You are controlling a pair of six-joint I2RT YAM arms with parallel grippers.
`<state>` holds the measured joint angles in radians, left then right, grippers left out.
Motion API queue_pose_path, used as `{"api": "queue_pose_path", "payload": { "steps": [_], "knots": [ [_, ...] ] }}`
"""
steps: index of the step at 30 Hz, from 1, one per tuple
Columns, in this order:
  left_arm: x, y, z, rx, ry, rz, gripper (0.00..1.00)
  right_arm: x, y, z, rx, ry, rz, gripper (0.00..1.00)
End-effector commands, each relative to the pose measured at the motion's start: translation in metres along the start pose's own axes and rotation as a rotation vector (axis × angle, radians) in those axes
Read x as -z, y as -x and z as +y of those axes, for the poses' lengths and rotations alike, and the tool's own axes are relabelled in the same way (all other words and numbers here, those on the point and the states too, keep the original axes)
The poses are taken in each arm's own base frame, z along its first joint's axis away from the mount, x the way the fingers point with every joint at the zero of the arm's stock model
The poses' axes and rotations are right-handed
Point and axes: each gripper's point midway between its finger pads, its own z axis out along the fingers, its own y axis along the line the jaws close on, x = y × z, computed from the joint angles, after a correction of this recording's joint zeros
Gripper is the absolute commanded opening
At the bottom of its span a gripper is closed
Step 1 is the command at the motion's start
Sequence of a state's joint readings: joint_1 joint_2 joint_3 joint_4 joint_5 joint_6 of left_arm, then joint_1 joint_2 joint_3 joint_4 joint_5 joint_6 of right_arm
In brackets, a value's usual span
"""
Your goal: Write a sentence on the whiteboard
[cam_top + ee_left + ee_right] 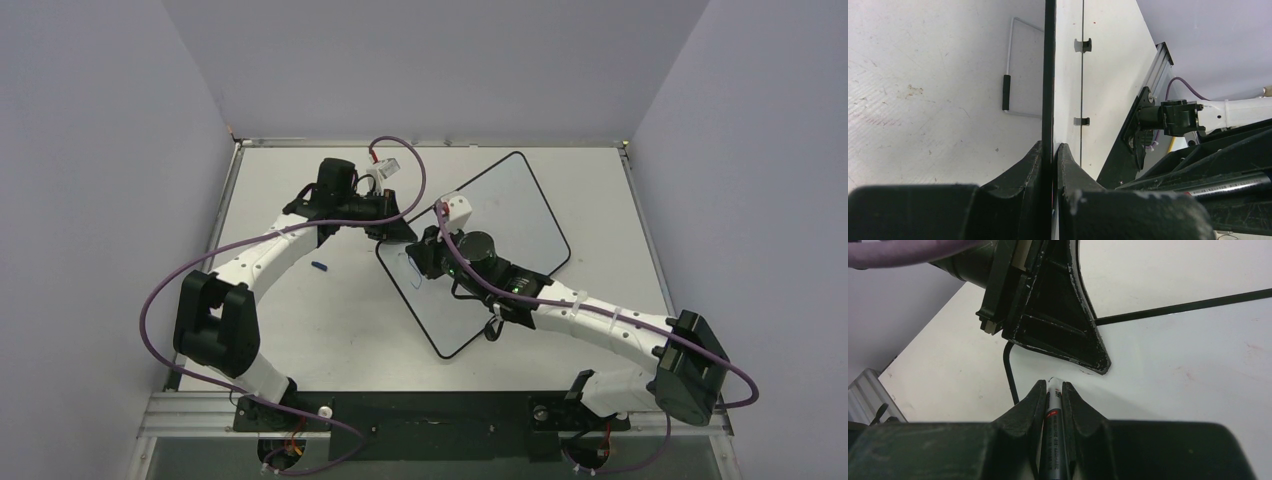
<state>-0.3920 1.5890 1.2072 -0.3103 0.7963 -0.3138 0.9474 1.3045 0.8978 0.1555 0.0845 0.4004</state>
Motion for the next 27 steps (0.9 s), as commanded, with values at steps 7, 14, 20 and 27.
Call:
{"api": "queue_pose_path", "payload": {
  "steps": [7,14,20,27],
  "knots": [
    [0.000,0.003,0.011,-0.108,0.098,-0.018,0.00,-0.003,0.011,-0.024,0.016,-0.084,-0.038,0.00],
    [0.000,0.003,0.011,-0.108,0.101,-0.018,0.00,0.005,0.022,-0.020,0.017,-0.066,-0.052,0.00],
    [0.000,0.004,0.012,-0.108,0.104,-0.020,0.00,0.026,0.040,-0.008,0.000,-0.007,-0.091,0.00],
    [0.000,0.004,0.012,-0.107,0.106,-0.021,0.00,0.034,0.025,-0.018,-0.004,-0.036,-0.073,0.00]
  ]
}}
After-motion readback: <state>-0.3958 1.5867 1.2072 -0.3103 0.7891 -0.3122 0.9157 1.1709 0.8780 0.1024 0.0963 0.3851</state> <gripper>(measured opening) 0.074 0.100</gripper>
